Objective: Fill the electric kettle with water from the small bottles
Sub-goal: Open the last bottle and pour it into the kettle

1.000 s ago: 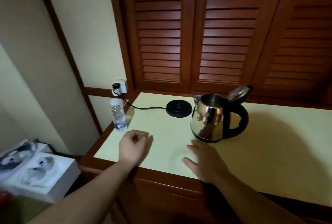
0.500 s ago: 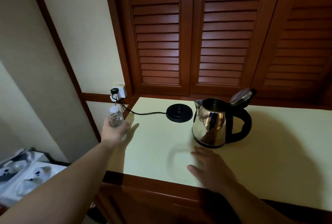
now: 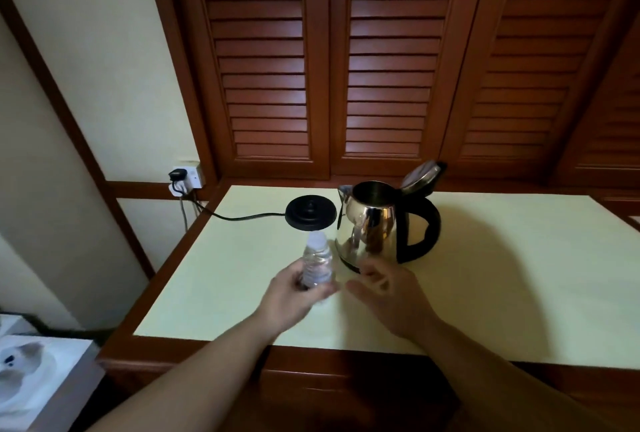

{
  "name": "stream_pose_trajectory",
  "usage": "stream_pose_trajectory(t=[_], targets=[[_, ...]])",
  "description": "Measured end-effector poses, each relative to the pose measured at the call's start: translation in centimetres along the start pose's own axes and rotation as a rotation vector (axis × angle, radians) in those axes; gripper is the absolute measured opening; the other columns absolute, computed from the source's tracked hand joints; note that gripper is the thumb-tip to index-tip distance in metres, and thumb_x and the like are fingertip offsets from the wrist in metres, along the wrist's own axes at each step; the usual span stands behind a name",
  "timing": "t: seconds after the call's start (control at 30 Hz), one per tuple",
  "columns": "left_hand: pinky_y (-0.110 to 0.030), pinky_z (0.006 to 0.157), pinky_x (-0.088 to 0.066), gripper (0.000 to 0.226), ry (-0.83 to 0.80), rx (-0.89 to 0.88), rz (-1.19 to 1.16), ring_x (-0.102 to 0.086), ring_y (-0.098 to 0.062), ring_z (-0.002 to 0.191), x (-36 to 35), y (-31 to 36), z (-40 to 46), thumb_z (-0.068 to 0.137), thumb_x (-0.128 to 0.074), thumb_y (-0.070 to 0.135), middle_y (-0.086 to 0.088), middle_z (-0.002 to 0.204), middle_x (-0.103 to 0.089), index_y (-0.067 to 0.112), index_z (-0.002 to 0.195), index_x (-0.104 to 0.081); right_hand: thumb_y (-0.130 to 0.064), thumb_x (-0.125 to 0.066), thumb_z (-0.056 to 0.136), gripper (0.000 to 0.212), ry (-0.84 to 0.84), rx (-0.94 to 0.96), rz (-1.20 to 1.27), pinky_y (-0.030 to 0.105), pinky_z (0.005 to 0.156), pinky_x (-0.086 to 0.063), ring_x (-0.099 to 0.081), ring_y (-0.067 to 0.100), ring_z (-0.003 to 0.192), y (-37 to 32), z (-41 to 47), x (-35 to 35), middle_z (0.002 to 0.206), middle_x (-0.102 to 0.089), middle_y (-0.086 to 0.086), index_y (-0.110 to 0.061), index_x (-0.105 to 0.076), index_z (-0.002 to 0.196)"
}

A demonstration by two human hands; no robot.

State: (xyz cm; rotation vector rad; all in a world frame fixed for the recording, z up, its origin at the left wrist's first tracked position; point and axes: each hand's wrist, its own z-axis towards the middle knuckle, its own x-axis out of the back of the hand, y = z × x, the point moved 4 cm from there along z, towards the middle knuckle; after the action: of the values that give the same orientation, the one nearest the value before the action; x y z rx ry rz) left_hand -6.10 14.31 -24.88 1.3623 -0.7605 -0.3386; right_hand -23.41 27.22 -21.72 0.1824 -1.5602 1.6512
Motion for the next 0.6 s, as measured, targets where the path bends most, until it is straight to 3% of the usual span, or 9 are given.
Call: stream_pose_trajectory(t=[0.17, 0.27, 0.33, 0.4, 0.6], targets=[[-0.057, 0.089, -0.059, 0.038, -0.015, -0.031, -0.021, -0.075, -0.032, 0.091, -3.1, 0.4, 0.7, 0.078, -0.090, 0.043, -0.005, 0.095, -0.079, 0.027, 0.107, -0.073, -0.056, -0.077, 0.081, 0.051, -0.002, 0.155, -0.003, 0.022, 0.075, -0.056, -0.064, 0.004, 0.086, -4.5, 1.6, 2.8, 0.097, -0.067, -0.014, -0.028, -0.068, 0.122], [-0.057, 0.090, -0.059, 0.039, -0.057, -0.050, -0.013, -0.075, -0.034, 0.094, -4.8, 0.7, 0.7, 0.077, -0.091, 0.043, -0.006, 0.096, -0.079, 0.025, 0.107, -0.073, -0.065, -0.070, 0.082, 0.040, -0.012, 0.197, -0.137, 0.024, 0.066, -0.049, -0.059, 0.006, 0.072, -6.6, 2.7, 4.2, 0.081, -0.061, -0.012, -0.028, -0.067, 0.096], [-0.056, 0.090, -0.059, 0.042, -0.074, -0.062, -0.004, -0.076, -0.033, 0.094, -5.5, 0.8, 0.7, 0.079, -0.091, 0.044, -0.007, 0.096, -0.079, 0.024, 0.111, -0.072, -0.070, -0.068, 0.082, 0.047, -0.041, 0.169, -0.277, 0.028, 0.061, -0.043, -0.053, 0.008, 0.061, -7.4, 3.2, 5.0, 0.068, -0.057, -0.007, -0.024, -0.059, 0.075], [-0.054, 0.091, -0.059, 0.043, -0.070, -0.068, 0.009, -0.077, -0.027, 0.092, -5.8, 0.7, 0.6, 0.078, -0.089, 0.048, -0.004, 0.097, -0.079, 0.028, 0.112, -0.072, -0.072, -0.066, 0.081, 0.056, -0.084, 0.122, -0.405, 0.033, 0.058, -0.044, -0.052, 0.012, 0.057, -7.8, 3.5, 5.6, 0.063, -0.057, 0.000, -0.019, -0.056, 0.069], [-0.048, 0.094, -0.059, 0.032, -0.084, -0.081, -0.017, -0.077, -0.019, 0.094, -5.8, 1.0, 0.5, 0.077, -0.087, 0.050, 0.002, 0.098, -0.080, 0.042, 0.104, -0.072, -0.050, -0.060, 0.097, 0.049, -0.228, 0.220, -0.563, 0.027, 0.053, -0.021, -0.037, 0.009, 0.055, -9.5, 4.1, 5.2, 0.063, -0.041, -0.003, -0.023, -0.037, 0.063]])
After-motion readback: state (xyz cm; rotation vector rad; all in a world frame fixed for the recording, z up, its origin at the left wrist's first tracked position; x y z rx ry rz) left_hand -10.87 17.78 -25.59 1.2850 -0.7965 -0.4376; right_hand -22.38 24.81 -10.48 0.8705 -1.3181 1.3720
